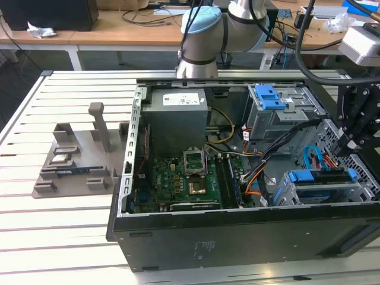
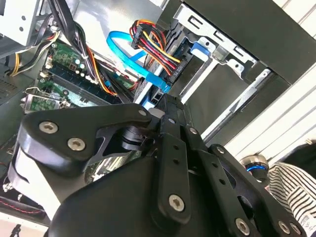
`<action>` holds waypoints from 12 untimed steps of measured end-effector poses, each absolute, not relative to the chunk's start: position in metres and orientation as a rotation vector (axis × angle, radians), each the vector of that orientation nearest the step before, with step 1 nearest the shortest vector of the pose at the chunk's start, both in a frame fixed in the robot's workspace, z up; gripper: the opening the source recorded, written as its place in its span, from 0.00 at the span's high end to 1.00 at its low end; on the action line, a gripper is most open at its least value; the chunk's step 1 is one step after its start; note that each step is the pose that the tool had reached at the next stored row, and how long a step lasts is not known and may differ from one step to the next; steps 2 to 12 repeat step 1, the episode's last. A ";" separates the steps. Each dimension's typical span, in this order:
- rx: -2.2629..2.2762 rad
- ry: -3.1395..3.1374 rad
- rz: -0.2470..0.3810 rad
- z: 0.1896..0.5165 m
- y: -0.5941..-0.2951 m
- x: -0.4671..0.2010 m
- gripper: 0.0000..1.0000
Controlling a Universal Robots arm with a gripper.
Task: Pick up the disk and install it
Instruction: 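Insert the second disk wire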
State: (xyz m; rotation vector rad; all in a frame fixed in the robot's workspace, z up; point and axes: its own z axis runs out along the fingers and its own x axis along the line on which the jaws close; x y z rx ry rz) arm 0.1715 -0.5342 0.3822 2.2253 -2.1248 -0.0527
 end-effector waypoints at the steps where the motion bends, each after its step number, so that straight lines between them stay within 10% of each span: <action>1: 2.225 -2.125 -0.053 0.382 -0.534 0.171 0.89; 12: 2.225 -2.125 -0.053 0.382 -0.534 0.171 0.89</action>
